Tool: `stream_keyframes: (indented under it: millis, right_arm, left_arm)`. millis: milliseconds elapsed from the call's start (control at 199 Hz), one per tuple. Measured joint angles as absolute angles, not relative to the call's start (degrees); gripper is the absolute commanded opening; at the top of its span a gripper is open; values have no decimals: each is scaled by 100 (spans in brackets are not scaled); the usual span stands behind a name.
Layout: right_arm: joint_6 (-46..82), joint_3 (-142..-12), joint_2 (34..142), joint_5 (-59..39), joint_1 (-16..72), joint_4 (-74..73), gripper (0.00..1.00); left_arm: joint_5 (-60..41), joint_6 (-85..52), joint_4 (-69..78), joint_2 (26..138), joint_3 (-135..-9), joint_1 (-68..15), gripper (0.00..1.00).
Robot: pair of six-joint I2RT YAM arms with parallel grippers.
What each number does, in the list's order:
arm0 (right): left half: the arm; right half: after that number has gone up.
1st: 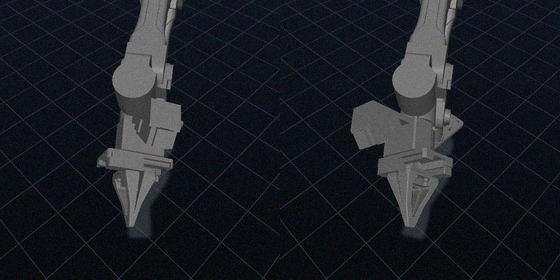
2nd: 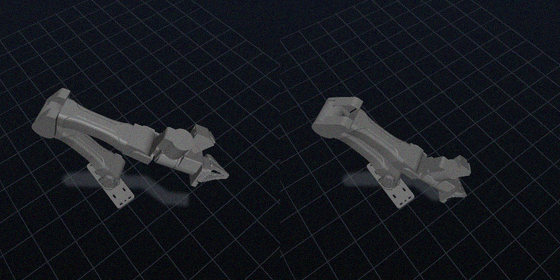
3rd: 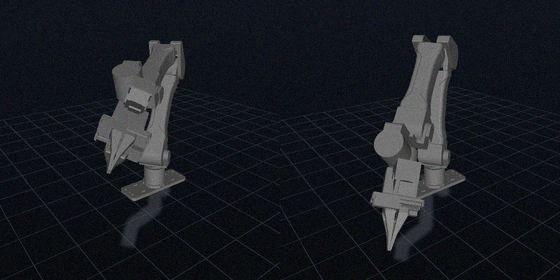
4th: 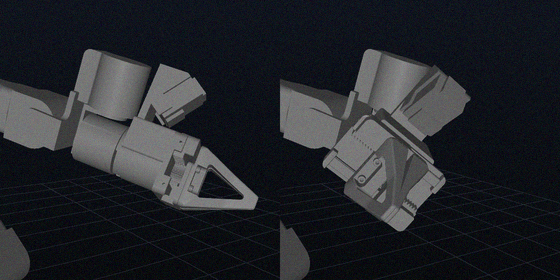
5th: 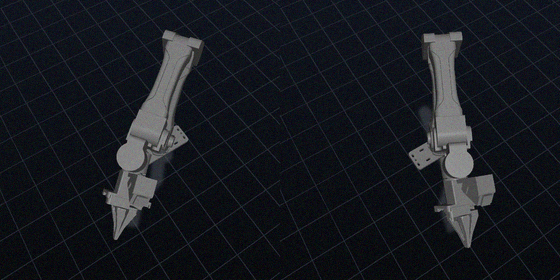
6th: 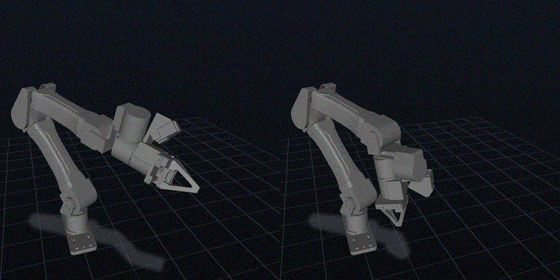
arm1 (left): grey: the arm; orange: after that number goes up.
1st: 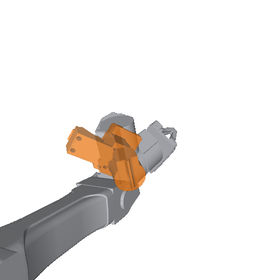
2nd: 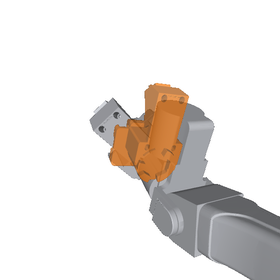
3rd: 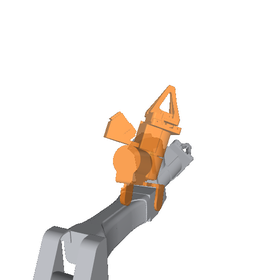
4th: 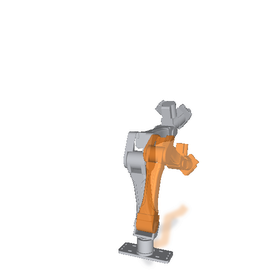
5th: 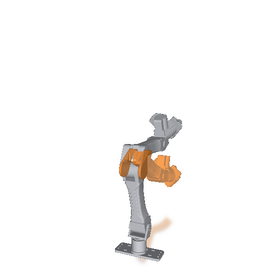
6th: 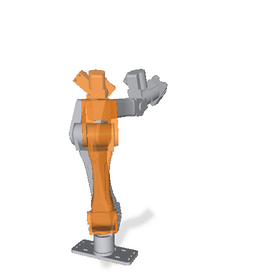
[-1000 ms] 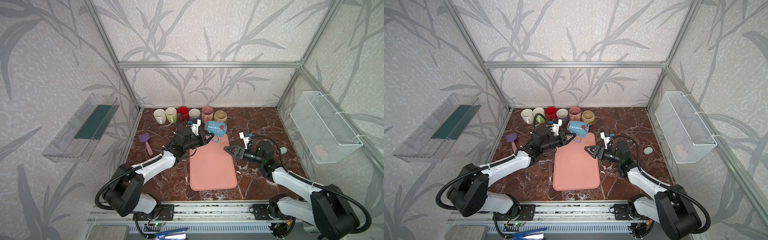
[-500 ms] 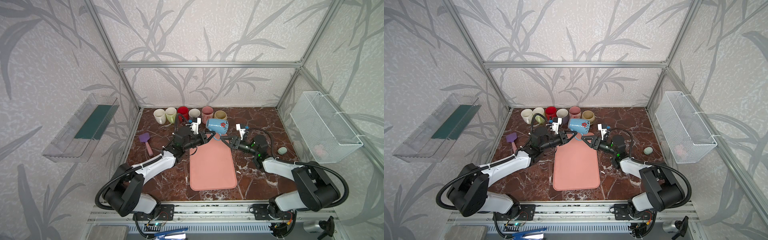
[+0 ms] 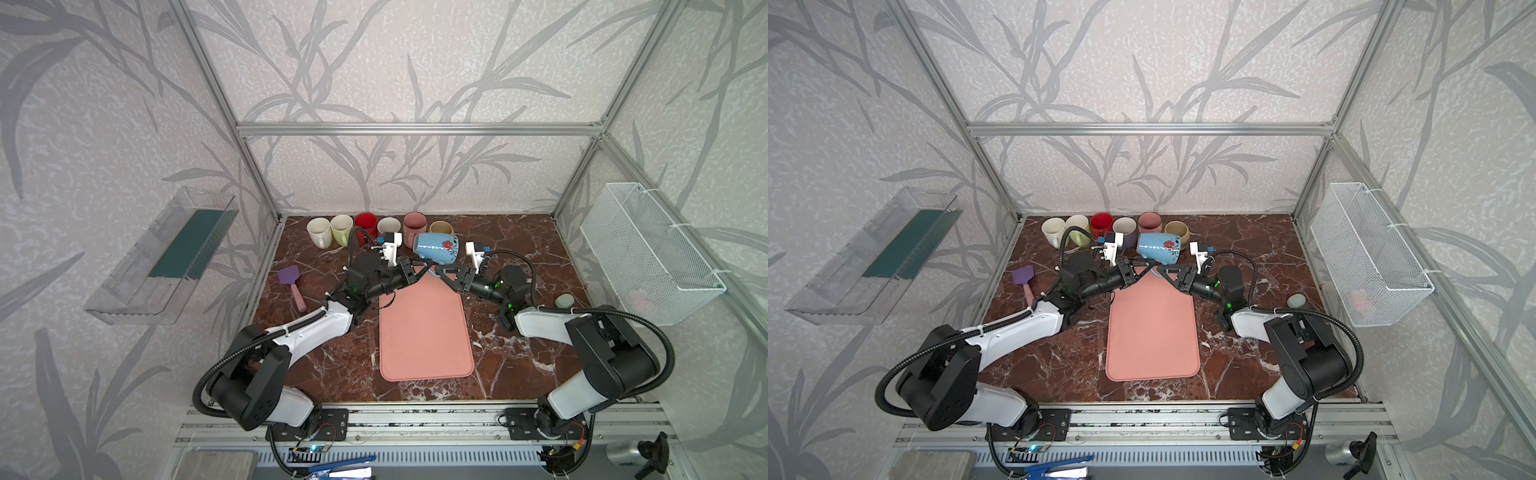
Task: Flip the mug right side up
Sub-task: 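Tilt the blue mug toward the right gripper while the right gripper reaches for it, then close the right gripper on the blue mug and open the left gripper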
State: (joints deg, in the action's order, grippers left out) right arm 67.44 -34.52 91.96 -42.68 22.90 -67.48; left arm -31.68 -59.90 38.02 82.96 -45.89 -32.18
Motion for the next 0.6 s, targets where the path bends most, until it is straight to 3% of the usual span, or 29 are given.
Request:
stream_keyframes:
  millis: [286,603]
  right_arm:
    - [6919,-3599,9500,-4230,2294,-6963,57]
    - [7048,-3701,9524,-4228,2303,-7059,37]
  left_arm:
    - [-3170,-6097,3999,8493,-4501,-3208,0]
    - [-3159,-6211,4359,8659,-4436,-3190,0]
